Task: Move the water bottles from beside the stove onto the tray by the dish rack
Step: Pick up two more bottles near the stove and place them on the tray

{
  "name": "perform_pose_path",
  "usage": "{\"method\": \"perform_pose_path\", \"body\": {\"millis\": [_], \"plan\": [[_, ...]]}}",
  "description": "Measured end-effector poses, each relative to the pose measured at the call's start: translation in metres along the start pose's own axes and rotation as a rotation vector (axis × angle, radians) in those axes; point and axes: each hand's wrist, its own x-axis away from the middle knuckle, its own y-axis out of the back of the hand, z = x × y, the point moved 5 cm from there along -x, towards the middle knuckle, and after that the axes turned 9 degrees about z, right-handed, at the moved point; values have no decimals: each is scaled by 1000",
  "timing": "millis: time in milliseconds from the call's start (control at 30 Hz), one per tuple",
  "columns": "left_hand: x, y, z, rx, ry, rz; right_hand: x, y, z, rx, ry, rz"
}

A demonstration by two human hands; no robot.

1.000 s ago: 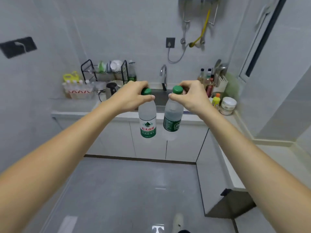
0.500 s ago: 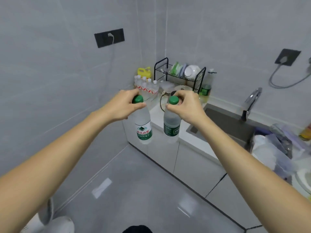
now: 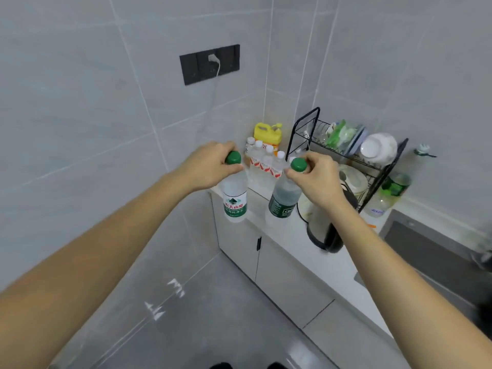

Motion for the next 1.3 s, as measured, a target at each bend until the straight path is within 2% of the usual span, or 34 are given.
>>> {"method": "perform_pose_path", "body": {"millis": [233,533,833,1100,1300], "plan": [[-145,6,43,40,-96,63,-121,-17,-42,36,-48,-107],[-291,-46,82,-55,-124,229,-224,-51,-122,115,-112,-45],[-368,-132,126,-98,-196,437,-230,-99,-199,151,-363,-34],[-397,-189,136,-138,-350,593,-216,-129,-228,208,-600,-38],[-404,-213,133,-212,-459,591,-207,-137,-235,255,-674,-73]]}}
